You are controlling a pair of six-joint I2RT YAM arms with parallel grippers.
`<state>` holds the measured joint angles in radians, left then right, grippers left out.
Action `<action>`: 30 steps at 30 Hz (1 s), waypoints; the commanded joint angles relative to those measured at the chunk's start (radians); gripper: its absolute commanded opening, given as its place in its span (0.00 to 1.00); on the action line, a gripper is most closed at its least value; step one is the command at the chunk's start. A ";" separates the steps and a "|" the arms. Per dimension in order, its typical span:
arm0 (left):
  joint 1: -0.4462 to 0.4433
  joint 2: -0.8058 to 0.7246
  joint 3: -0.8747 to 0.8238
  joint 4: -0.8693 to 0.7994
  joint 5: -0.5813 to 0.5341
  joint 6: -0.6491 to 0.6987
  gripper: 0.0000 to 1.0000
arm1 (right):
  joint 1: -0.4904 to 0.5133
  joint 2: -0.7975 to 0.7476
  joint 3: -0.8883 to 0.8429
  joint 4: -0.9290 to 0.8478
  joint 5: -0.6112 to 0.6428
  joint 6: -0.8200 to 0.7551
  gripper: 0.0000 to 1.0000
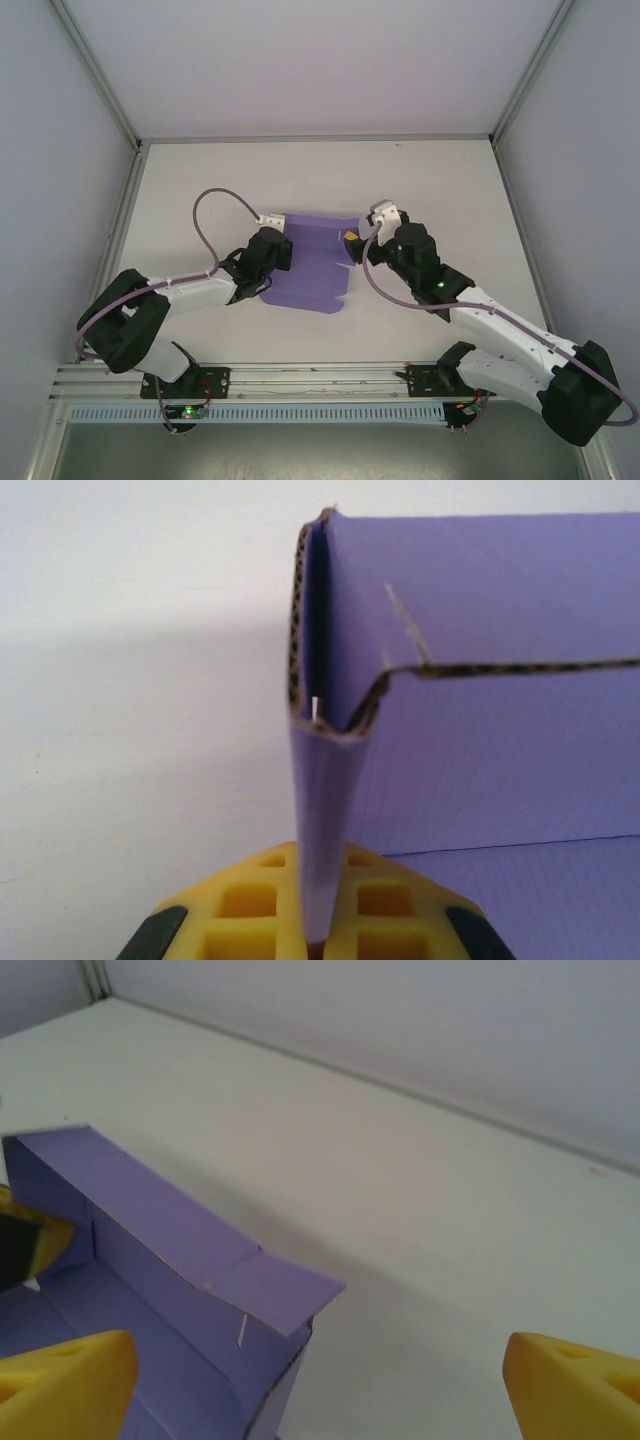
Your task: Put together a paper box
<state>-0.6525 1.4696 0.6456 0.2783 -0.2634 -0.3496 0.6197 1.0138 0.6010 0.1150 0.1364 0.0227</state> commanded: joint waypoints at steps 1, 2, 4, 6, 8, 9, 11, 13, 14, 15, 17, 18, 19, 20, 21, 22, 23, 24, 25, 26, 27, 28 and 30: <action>0.012 -0.057 0.010 -0.002 0.005 -0.022 0.00 | -0.073 0.044 -0.030 0.010 -0.134 0.078 0.87; 0.012 -0.068 0.008 -0.005 0.015 -0.022 0.00 | -0.103 0.055 -0.038 0.028 -0.201 0.087 0.84; 0.011 -0.091 0.011 -0.025 0.046 -0.017 0.00 | -0.156 0.087 -0.043 0.060 -0.304 0.109 0.76; 0.011 -0.109 0.005 -0.024 0.081 0.001 0.00 | -0.191 0.106 -0.041 0.071 -0.348 0.118 0.62; 0.013 -0.124 0.001 -0.022 0.098 0.014 0.00 | -0.222 0.108 -0.045 0.088 -0.342 0.128 0.43; 0.013 -0.128 0.000 -0.022 0.101 0.017 0.00 | -0.239 0.106 -0.049 0.097 -0.356 0.127 0.38; 0.013 -0.132 0.003 -0.034 0.114 0.015 0.00 | -0.281 0.104 -0.051 0.106 -0.393 0.132 0.29; 0.014 -0.136 0.003 -0.029 0.142 0.019 0.00 | -0.308 0.109 -0.051 0.098 -0.446 0.122 0.21; 0.013 -0.137 0.003 -0.022 0.157 0.021 0.00 | -0.316 0.113 -0.052 0.100 -0.475 0.117 0.20; 0.013 -0.135 0.005 -0.022 0.165 0.020 0.00 | -0.319 0.118 -0.054 0.105 -0.505 0.108 0.21; 0.013 -0.132 0.012 -0.021 0.184 0.022 0.00 | -0.318 0.136 -0.059 0.127 -0.604 0.079 0.27; 0.013 -0.130 0.015 -0.022 0.189 0.020 0.00 | -0.317 0.145 -0.060 0.148 -0.644 0.079 0.29; 0.014 -0.127 0.018 -0.022 0.200 0.023 0.00 | -0.314 0.155 -0.065 0.174 -0.682 0.077 0.31; 0.013 -0.124 0.019 -0.020 0.209 0.026 0.00 | -0.311 0.166 -0.071 0.208 -0.716 0.075 0.31; 0.013 -0.121 0.021 -0.021 0.211 0.022 0.00 | -0.307 0.174 -0.073 0.232 -0.723 0.079 0.29; 0.013 -0.121 0.027 -0.024 0.218 0.024 0.00 | -0.304 0.183 -0.073 0.245 -0.723 0.078 0.28; 0.013 -0.118 0.029 -0.027 0.220 0.024 0.00 | -0.300 0.194 -0.066 0.250 -0.724 0.074 0.29; 0.014 -0.117 0.029 -0.027 0.221 0.021 0.00 | -0.297 0.203 -0.059 0.251 -0.721 0.071 0.28; 0.013 -0.116 0.028 -0.024 0.223 0.021 0.00 | -0.295 0.212 -0.050 0.246 -0.719 0.068 0.29; 0.014 -0.116 0.028 -0.020 0.225 0.020 0.00 | -0.295 0.220 -0.043 0.246 -0.719 0.066 0.30; 0.013 -0.114 0.026 -0.014 0.226 0.016 0.00 | -0.293 0.227 -0.041 0.250 -0.725 0.063 0.30; 0.013 -0.112 0.025 -0.007 0.228 0.017 0.00 | -0.295 0.236 -0.039 0.256 -0.752 0.046 0.27; 0.013 -0.108 0.029 -0.004 0.232 0.015 0.00 | -0.295 0.253 -0.041 0.271 -0.785 0.010 0.27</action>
<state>-0.6464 1.3560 0.6453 0.2455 -0.0586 -0.3408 0.3119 1.2469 0.5446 0.3351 -0.5587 0.0887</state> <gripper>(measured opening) 0.069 0.272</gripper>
